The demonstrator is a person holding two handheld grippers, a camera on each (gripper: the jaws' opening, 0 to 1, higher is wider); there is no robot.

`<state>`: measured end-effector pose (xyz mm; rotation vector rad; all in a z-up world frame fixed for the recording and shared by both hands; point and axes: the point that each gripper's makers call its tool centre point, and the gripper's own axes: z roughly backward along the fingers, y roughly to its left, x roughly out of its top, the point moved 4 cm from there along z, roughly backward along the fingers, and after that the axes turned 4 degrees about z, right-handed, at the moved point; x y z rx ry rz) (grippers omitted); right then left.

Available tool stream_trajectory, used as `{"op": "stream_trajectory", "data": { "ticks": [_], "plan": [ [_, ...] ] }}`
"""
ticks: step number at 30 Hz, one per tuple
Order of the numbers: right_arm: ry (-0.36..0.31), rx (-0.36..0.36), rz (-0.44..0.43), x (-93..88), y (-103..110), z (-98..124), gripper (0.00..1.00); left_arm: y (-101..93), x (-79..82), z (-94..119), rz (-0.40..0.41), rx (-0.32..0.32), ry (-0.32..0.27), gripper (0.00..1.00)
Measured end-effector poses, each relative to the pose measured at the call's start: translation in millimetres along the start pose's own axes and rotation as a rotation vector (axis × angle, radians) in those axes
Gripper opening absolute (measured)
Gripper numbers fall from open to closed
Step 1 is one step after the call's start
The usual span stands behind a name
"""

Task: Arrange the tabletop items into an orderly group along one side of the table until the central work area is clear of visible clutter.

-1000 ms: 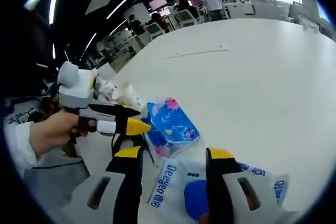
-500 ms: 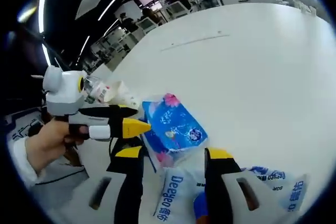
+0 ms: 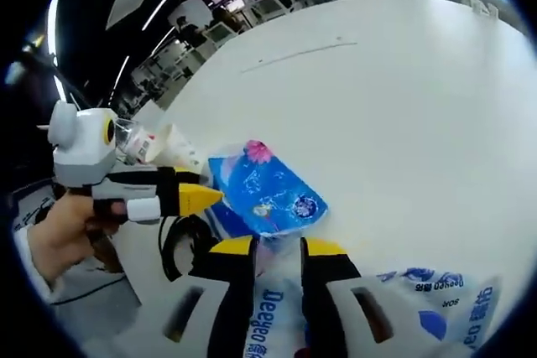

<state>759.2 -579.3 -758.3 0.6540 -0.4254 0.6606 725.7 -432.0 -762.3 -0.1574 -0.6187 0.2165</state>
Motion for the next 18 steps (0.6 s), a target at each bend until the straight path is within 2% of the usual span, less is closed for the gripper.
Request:
{"op": "stream_trajectory", "data": {
  "ticks": [7, 10, 18],
  "plan": [
    [-0.025, -0.01, -0.022, 6.7, -4.1, -1.2, 0.04, 3.4, 1.6, 5.2, -0.029, 0.029, -0.016, 0.0],
    [-0.031, -0.008, -0.041, 8.7, -5.4, 0.7, 0.0, 2.5, 2.0, 7.3, -0.004, 0.019, -0.019, 0.0],
    [-0.077, -0.022, -0.039, 15.9, -9.2, 10.9, 0.0, -3.5, 9.8, 16.9, 0.019, 0.001, -0.05, 0.0]
  ]
}}
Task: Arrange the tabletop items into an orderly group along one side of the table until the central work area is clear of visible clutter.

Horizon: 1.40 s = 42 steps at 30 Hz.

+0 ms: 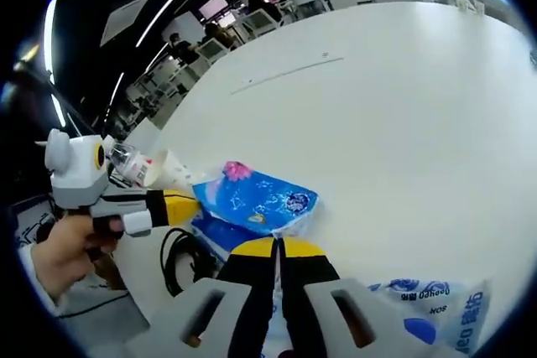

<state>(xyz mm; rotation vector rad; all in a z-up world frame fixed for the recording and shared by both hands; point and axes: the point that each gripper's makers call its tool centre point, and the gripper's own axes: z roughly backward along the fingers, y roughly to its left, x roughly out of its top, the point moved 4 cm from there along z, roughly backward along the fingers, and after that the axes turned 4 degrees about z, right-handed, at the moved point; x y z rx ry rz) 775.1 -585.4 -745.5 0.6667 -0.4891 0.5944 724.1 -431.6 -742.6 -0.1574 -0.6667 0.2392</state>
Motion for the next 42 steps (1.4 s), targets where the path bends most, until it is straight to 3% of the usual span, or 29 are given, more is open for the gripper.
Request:
{"op": "stream_trajectory", "data": {
  "ticks": [5, 16, 42],
  "plan": [
    [-0.051, -0.009, 0.002, 14.1, -3.7, 6.4, 0.0, -4.4, 7.0, 6.1, 0.028, -0.013, -0.029, 0.0],
    [-0.116, -0.025, 0.019, 32.5, -15.1, 23.7, 0.0, -27.6, 24.5, 17.5, -0.002, -0.031, -0.097, 0.0],
    [-0.201, -0.123, -0.02, 42.8, -82.2, 71.5, 0.0, -104.9, 32.7, -7.0, -0.104, -0.094, -0.097, 0.0]
  ]
}}
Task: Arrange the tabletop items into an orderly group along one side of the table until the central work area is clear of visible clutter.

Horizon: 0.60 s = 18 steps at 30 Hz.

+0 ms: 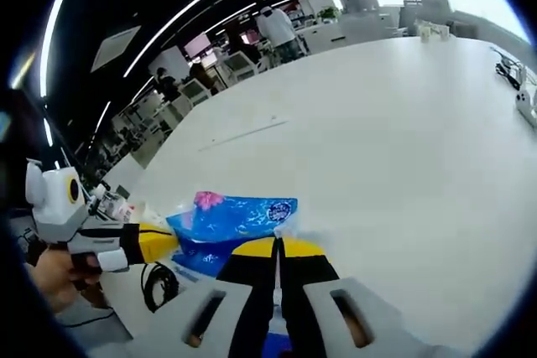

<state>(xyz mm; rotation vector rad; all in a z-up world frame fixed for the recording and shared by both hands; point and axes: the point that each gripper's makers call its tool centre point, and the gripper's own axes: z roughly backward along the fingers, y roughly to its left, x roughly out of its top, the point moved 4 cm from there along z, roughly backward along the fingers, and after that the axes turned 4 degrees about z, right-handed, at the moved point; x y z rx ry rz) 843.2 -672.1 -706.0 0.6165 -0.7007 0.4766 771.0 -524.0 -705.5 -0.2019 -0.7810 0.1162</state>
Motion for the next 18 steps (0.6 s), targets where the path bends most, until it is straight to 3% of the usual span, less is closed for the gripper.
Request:
{"op": "stream_trajectory", "data": {
  "ticks": [18],
  "plan": [
    [-0.038, -0.048, 0.004, 12.8, -43.7, 9.3, 0.0, -38.9, 11.3, -26.8, -0.023, -0.042, 0.011, 0.0]
  ]
}}
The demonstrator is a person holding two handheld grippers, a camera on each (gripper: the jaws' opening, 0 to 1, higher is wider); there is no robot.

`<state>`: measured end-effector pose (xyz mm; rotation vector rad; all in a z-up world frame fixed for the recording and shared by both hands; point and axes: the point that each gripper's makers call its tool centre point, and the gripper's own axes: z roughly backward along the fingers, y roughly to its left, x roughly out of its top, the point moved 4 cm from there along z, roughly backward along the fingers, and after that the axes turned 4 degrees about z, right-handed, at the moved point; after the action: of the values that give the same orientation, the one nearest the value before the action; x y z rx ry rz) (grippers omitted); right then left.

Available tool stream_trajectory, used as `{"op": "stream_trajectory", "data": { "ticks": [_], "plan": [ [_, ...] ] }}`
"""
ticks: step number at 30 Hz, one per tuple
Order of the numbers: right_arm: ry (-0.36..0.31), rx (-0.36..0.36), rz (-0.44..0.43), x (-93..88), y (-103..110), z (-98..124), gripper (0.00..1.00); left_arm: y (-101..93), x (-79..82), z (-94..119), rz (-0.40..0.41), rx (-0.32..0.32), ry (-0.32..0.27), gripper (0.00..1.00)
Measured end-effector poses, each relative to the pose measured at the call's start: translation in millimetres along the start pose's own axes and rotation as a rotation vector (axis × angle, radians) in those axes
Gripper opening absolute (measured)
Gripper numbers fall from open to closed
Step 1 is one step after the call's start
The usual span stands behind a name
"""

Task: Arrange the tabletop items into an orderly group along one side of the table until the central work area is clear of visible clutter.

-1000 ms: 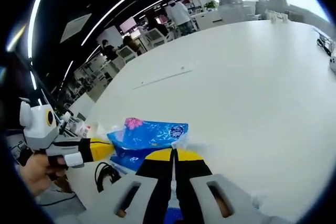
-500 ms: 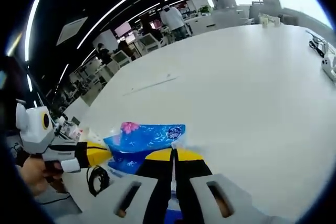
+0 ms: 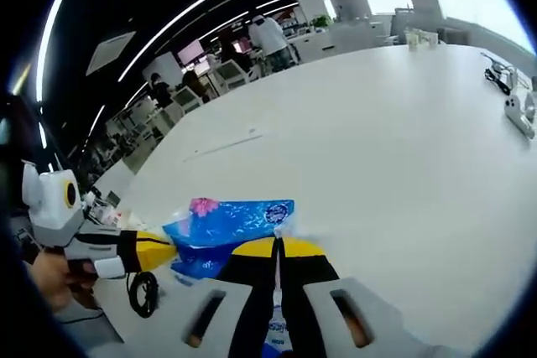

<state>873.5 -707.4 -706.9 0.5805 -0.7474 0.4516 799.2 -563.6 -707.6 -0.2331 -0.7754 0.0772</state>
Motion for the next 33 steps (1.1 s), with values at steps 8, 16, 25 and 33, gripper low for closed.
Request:
{"op": "stream_trajectory", "data": {
  "ticks": [8, 16, 25, 33],
  "plan": [
    [0.003, 0.0, -0.003, 0.3, -14.1, -2.3, 0.0, -10.3, 1.5, -9.3, -0.004, 0.001, 0.009, 0.0],
    [0.012, 0.018, -0.009, -0.3, -17.9, -9.4, 0.0, -8.1, 1.4, -17.4, -0.008, 0.028, 0.023, 0.0],
    [0.036, 0.041, 0.005, 0.3, -19.8, -26.5, 0.0, 1.1, -5.0, -29.5, 0.017, 0.046, 0.052, 0.0],
    [0.062, 0.037, 0.008, -7.1, -27.1, -36.2, 0.0, 3.9, -11.2, -40.6, 0.039, 0.045, 0.078, 0.0]
  ]
}}
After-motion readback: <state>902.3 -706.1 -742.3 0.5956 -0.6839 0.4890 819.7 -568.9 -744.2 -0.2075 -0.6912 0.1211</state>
